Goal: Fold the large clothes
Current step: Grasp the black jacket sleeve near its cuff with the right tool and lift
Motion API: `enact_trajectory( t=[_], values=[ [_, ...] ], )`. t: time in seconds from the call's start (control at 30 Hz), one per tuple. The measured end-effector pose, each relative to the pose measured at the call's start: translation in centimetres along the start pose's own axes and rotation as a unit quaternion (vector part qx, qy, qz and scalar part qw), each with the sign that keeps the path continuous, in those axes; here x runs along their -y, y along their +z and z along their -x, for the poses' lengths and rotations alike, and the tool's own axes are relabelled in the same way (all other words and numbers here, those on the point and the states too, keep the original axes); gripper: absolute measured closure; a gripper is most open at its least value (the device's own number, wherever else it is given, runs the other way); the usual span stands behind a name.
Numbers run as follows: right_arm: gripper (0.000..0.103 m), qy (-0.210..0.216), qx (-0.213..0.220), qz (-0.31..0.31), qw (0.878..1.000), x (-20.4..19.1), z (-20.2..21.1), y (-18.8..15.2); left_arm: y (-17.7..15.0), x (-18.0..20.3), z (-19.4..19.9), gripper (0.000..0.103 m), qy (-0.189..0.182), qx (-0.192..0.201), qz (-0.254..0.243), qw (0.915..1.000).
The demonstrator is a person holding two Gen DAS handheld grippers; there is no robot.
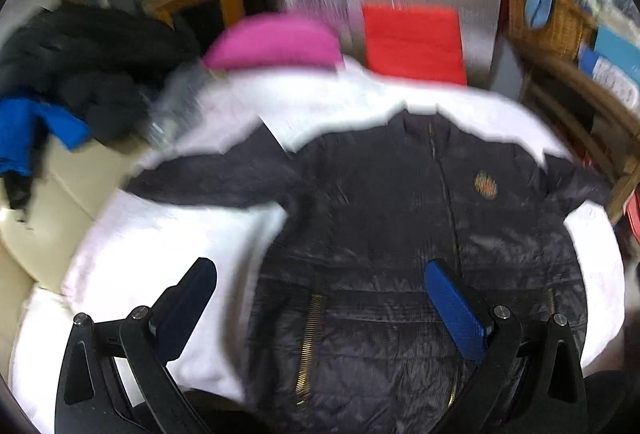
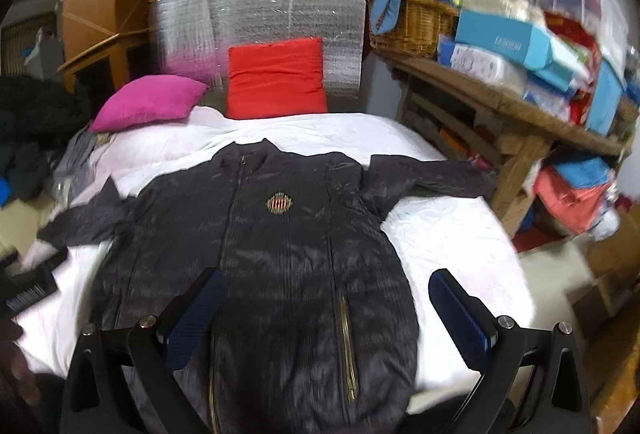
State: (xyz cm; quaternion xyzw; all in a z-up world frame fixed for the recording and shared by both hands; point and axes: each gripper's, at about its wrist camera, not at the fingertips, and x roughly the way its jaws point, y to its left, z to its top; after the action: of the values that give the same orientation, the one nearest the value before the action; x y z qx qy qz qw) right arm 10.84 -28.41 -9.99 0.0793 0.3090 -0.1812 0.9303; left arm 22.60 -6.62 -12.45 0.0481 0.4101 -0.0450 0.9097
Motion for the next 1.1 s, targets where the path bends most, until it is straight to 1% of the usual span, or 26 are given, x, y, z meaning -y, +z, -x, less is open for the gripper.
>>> enact_trajectory(
  t=[0.03,0.07,0.1,0.17,0.23,0.27,0.3,0.37,0.4,0.43,0.47,0.5,0.53,0.6,0.67,0.77,0.83,0.87,0.93,0.97,1.0,1.03,1.07,1.1],
  values=[
    [0.0,0.01,-0.005,-0.01,1.0,1.1,-2.1,1.0,0.3,0.4,-2.1,0.0,-0.006,-0.025,0.0,0.9997],
    [0.0,0.013,-0.009,-0.017,1.0,1.8,-3.3,1.5,0.6,0.7,-4.4,0.0,-0.005,-0.045,0.006,0.999],
    [0.0,0.022,-0.017,-0.035,0.999,3.3,-5.8,2.5,0.8,1.0,-6.5,0.0,0.004,-0.057,0.013,0.9983],
    [0.0,0.048,-0.031,-0.075,0.996,6.2,-9.7,3.8,1.2,1.6,-9.4,0.0,0.016,-0.062,0.018,0.9978],
    [0.0,0.071,-0.041,-0.149,0.986,10.8,-14.6,5.0,1.7,2.4,-11.6,0.0,0.03,-0.063,0.015,0.9974],
    [0.0,0.071,-0.043,-0.18,0.98,12.7,-16.3,5.2,2.0,2.8,-12.6,0.0,0.031,-0.064,0.012,0.9974],
    [0.0,0.07,-0.042,-0.229,0.97,15.6,-18.8,5.5,2.3,3.3,-13.5,0.0,0.03,-0.064,0.008,0.9974],
    [0.0,0.087,-0.037,-0.285,0.954,19.6,-22.0,5.6,2.6,4.0,-14.8,0.0,0.026,-0.059,-0.003,0.9979],
    [0.0,0.094,-0.04,-0.323,0.941,22.0,-23.8,5.5,2.6,4.4,-15.1,0.0,0.018,-0.054,-0.01,0.9983],
    [0.0,0.099,-0.04,-0.367,0.924,24.5,-25.3,5.3,2.4,4.8,-15.6,0.0,0.007,-0.046,-0.023,0.9987],
    [0.0,0.112,-0.034,-0.415,0.902,27.2,-26.8,4.8,2.2,5.0,-15.9,0.0,0.007,-0.044,-0.031,0.9986],
    [0.0,0.119,-0.028,-0.441,0.889,28.6,-27.6,4.5,2.0,5.3,-16.4,0.0,0.01,-0.047,-0.04,0.9981],
    [0.0,0.125,-0.019,-0.474,0.871,30.5,-28.8,4.1,1.9,5.6,-16.9,0.0,0.011,-0.057,-0.049,0.9971],
    [0.0,0.125,-0.023,-0.511,0.85,33.0,-31.0,3.5,1.9,5.8,-17.1,0.0,0.005,-0.065,-0.054,0.9964],
    [0.0,0.124,-0.029,-0.53,0.839,34.5,-33.1,3.2,1.9,6.1,-16.8,0.0,0.005,-0.056,-0.059,0.9967],
    [0.0,0.129,-0.031,-0.545,0.828,35.6,-35.4,3.6,2.1,6.5,-16.1,0.0,0.0,-0.042,-0.066,0.9969],
    [0.0,0.113,-0.029,-0.555,0.823,36.1,-36.6,3.8,2.3,6.6,-16.3,0.0,0.003,-0.03,-0.069,0.9972],
    [0.0,0.11,-0.02,-0.559,0.822,36.3,-37.0,3.8,2.3,6.7,-16.4,0.0,0.006,-0.026,-0.07,0.9972],
    [0.001,0.096,-0.019,-0.553,0.827,36.4,-37.3,4.2,2.3,6.8,-16.9,0.0,0.01,-0.024,-0.072,0.997],
    [0.004,0.088,-0.02,-0.551,0.829,36.4,-37.5,4.5,2.2,6.9,-17.0,0.0,0.012,-0.026,-0.073,0.9969],
    [0.018,0.078,-0.018,-0.548,0.833,36.3,-37.7,4.9,2.4,6.9,-17.4,0.0,0.014,-0.028,-0.074,0.9968],
    [0.042,0.065,-0.019,-0.54,0.839,36.4,-38.1,5.3,2.3,6.8,-17.5,0.0,0.015,-0.029,-0.074,0.9967],
    [0.052,0.056,-0.027,-0.532,0.845,36.1,-38.4,5.5,2.3,6.7,-17.7,0.0,0.018,-0.03,-0.075,0.9966],
    [0.07,0.053,-0.035,-0.524,0.849,35.8,-38.7,5.5,2.3,6.7,-17.8,0.0,0.02,-0.029,-0.075,0.9966]
  ],
)
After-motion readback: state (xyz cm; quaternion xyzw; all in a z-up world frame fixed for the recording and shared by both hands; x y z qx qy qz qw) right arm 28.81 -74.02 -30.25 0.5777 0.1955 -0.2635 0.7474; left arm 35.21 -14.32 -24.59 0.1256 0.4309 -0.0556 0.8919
